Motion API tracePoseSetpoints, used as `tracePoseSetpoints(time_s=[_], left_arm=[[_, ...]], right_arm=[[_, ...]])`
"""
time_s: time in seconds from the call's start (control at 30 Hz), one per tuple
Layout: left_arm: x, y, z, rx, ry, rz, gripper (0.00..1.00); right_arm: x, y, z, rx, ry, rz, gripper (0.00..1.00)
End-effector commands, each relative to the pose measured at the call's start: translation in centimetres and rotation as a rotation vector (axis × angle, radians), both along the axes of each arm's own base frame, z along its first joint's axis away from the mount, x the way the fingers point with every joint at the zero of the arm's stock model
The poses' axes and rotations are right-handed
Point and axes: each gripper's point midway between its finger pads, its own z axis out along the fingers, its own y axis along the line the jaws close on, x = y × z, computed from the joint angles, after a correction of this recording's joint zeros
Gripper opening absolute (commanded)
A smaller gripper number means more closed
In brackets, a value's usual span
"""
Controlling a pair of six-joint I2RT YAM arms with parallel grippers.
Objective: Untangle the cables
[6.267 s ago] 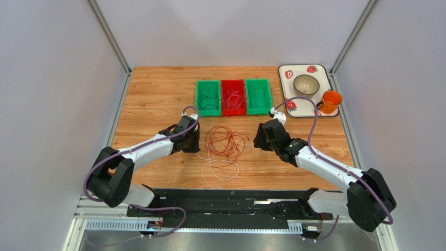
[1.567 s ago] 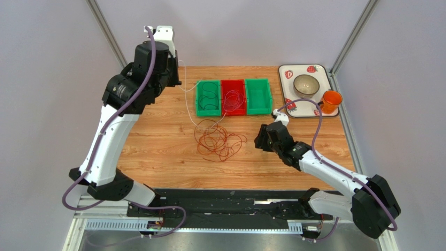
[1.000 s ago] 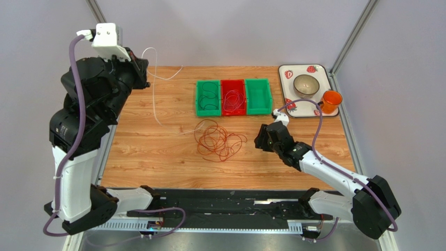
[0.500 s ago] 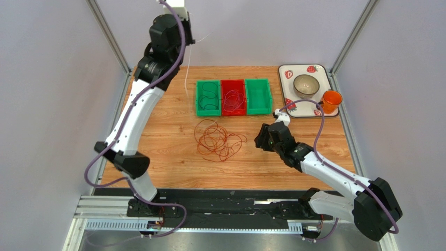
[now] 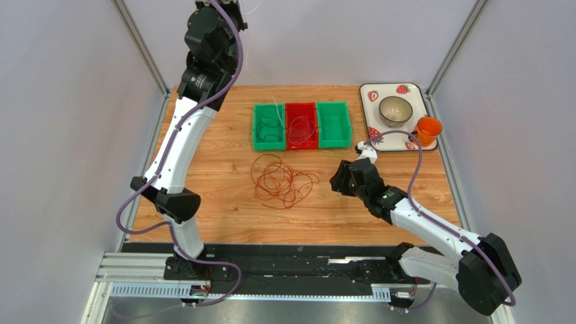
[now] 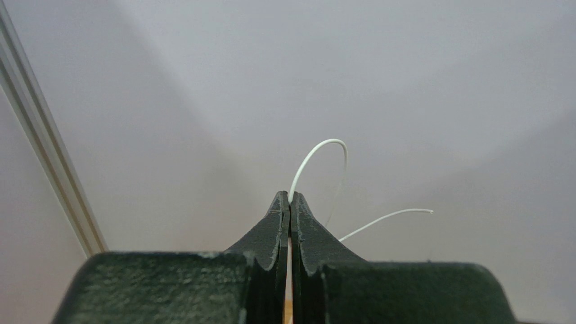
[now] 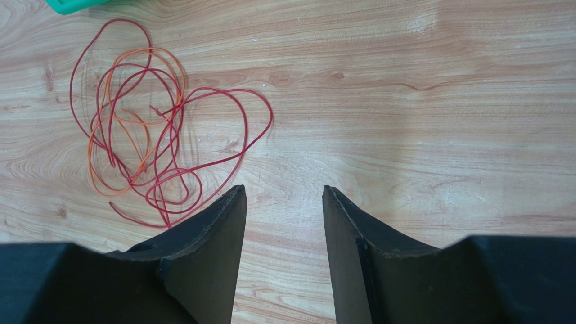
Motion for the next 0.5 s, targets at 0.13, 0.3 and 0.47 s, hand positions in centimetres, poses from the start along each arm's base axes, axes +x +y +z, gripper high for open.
tracePoseSetpoints(time_s=[0.13,0.3,0.47], left_arm=[[0.9,-0.2,-4.2,-0.062,0.023,-0.094,0.00],[2.7,-1.9,-9.7,-0.036,0.087,-0.186,0.00],[3.8,-2.7,-11.8,-0.028,0.127,-0.228,0.00]], right_arm=[[0.6,0.2,1.3,0.036,-0.056,-0.001,0.49],[0.6,0.2,1.2,0.037,-0.054,-0.003,0.49],[0.7,0.1,1.3,0.038,-0.055,-0.004,0.49]])
